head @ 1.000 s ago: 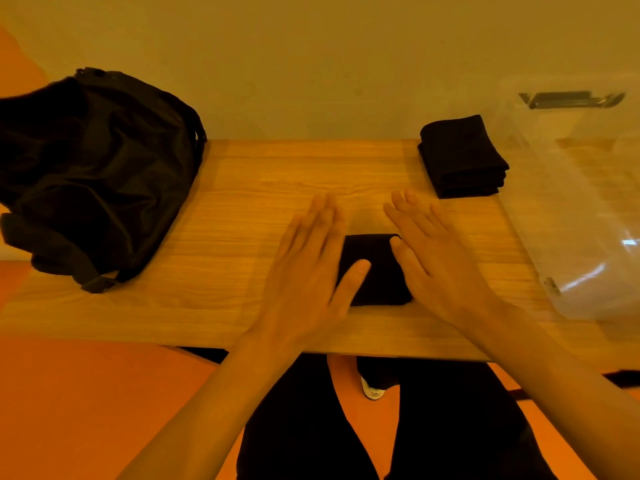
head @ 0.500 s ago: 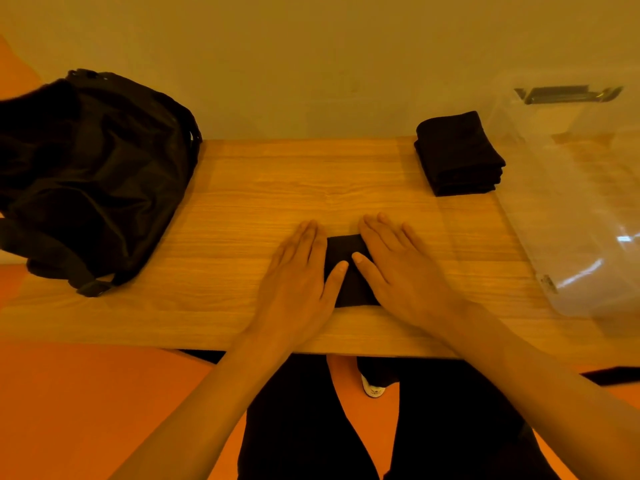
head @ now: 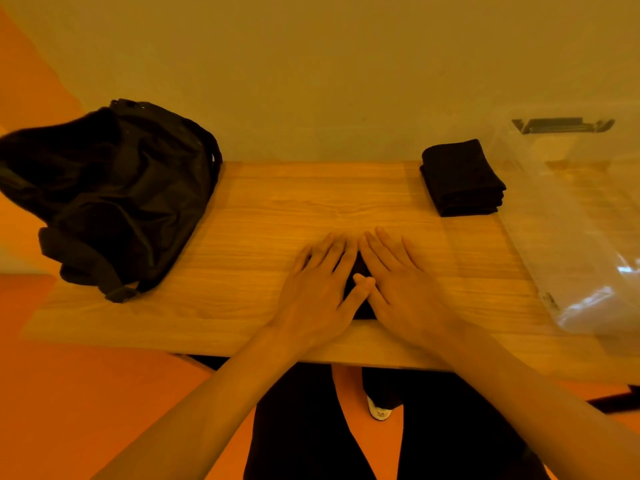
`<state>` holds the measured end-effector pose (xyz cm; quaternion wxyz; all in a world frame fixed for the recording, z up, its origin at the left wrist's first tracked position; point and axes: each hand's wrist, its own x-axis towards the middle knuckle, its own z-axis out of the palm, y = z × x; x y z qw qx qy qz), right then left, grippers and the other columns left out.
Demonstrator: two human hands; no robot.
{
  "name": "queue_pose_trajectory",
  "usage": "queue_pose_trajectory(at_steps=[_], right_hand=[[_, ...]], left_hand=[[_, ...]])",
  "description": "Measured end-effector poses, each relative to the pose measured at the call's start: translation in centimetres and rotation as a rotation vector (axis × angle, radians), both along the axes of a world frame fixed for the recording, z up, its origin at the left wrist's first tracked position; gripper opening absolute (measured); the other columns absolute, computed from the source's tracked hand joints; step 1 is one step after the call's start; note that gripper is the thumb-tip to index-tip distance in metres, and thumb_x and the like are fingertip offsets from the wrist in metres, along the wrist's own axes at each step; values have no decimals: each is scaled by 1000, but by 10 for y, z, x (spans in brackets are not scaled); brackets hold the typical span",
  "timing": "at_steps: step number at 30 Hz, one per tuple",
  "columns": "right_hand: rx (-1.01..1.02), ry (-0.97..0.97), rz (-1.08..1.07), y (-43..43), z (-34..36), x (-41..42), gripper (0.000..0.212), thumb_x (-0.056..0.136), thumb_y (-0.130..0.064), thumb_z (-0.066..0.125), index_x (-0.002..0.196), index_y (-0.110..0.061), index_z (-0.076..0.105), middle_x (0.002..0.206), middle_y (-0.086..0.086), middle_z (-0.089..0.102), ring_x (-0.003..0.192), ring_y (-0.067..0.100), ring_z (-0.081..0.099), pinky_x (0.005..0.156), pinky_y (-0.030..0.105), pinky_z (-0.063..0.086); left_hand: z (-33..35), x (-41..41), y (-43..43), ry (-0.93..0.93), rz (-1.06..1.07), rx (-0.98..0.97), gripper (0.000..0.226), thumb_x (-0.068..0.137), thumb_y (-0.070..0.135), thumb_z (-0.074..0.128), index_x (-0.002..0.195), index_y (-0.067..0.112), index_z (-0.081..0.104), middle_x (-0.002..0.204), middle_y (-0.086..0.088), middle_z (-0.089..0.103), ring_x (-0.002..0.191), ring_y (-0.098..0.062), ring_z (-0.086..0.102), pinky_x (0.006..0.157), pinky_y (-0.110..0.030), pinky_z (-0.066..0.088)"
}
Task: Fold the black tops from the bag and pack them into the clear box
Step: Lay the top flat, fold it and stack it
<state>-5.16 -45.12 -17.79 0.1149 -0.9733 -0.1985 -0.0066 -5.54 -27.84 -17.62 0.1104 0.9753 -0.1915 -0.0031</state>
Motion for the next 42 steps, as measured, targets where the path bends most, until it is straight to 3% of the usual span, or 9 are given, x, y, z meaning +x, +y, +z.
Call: queue_pose_trajectory(at_steps=[7, 10, 14, 18, 23, 27, 30, 35, 42], right_hand=[[-37, 149, -21, -33, 10, 5, 85, 91, -76, 10, 161, -28, -1, 168, -7, 1, 154, 9, -7, 125, 32, -5], [93, 229, -60, -39, 32, 12, 74, 95, -66, 29, 159, -29, 22, 165, -6, 22, 153, 11, 14, 121, 28, 11], [248, 283, -128, -27, 62, 34, 49, 101, -47, 51, 145, -27, 48, 138, -3, 58, 123, 12, 54, 99, 26, 42], [61, 578, -98, -20, 83, 67, 51, 89, -57, 65, 130, -26, 60, 125, -5, 61, 114, 14, 56, 97, 33, 48], [62, 779, -56, -22, 81, 81, 51, 83, -43, 78, 126, -21, 60, 122, -4, 58, 116, 14, 53, 103, 34, 45], [117, 804, -32, -27, 76, 82, 34, 88, -40, 74, 112, -18, 70, 114, -3, 66, 111, 15, 58, 99, 33, 46], [199, 781, -68, -34, 73, 76, 32, 89, -42, 71, 109, -16, 71, 113, 0, 67, 109, 15, 59, 98, 34, 46], [173, 628, -118, -40, 60, 65, 30, 88, -48, 71, 105, -24, 66, 106, -5, 63, 98, 11, 58, 78, 25, 46], [259, 500, -160, -35, 45, 50, 33, 91, -43, 70, 117, -26, 61, 112, -6, 58, 104, 12, 54, 73, 23, 43]], left_hand=[[11, 10, 22, 112, -66, 95, 90, 91, 80, 19, 163, 29, 3, 171, 6, 2, 156, -11, -6, 126, -34, -1], [27, 16, 38, 188, -5, -54, 84, 93, 73, 30, 162, 28, 16, 167, 6, 21, 152, -12, 18, 124, -34, 17], [39, 36, 52, 199, 116, -309, 56, 97, 57, 52, 143, 23, 53, 125, 8, 57, 109, -5, 55, 89, -22, 46], [51, 58, 52, 449, 133, -261, 36, 92, 49, 68, 118, 24, 65, 104, 10, 60, 91, -4, 56, 69, -21, 43], [57, 73, 52, 620, 98, -236, 28, 88, 39, 76, 107, 20, 68, 99, 1, 65, 89, -13, 60, 72, -26, 45], [64, 72, 51, 672, 111, -310, 27, 90, 33, 75, 110, 17, 66, 105, 0, 68, 98, -18, 64, 83, -33, 51], [66, 63, 48, 685, 198, -473, 24, 92, 28, 73, 113, 21, 64, 107, 2, 68, 95, -11, 66, 76, -23, 51], [54, 25, 48, 373, 398, -531, 16, 94, 38, 68, 105, 27, 64, 102, 10, 64, 95, -7, 61, 72, -22, 46], [45, -30, 48, 391, 436, -543, 13, 86, 36, 78, 94, 28, 71, 93, 15, 66, 90, -2, 60, 68, -14, 41]])
